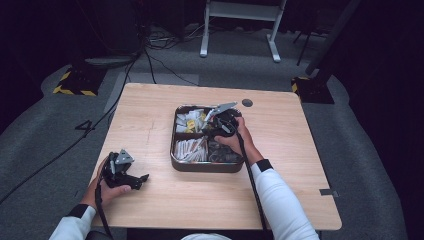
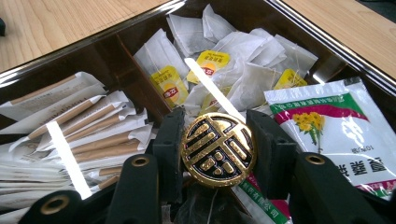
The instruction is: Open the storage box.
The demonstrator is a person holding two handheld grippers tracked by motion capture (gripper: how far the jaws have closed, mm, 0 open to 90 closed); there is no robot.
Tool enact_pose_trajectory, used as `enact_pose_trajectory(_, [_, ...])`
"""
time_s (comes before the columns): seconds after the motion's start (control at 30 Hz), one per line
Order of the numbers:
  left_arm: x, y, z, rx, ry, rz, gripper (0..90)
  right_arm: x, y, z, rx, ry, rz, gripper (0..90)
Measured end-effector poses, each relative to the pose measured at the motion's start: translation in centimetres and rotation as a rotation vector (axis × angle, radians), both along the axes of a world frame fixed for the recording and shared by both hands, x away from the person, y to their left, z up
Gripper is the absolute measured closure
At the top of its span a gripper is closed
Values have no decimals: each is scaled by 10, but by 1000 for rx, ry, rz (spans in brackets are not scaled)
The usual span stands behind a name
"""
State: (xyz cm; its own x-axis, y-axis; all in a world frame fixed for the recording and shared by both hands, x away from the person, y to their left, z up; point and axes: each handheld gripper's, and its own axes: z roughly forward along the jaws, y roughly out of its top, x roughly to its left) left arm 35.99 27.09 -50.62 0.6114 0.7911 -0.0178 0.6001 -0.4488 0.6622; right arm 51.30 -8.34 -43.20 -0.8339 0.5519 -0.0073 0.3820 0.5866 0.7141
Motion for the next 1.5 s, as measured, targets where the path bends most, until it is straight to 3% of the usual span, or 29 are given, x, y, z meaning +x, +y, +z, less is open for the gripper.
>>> enact_pose_trajectory(0.77, [0,0,0,-3,-3,1,5,-4,-20,30,7,-30,-27,599])
enact_pose_trajectory(1.5, [0,1,0,0,-3,-3,5,-13,-71,49,24,-56,-71,598])
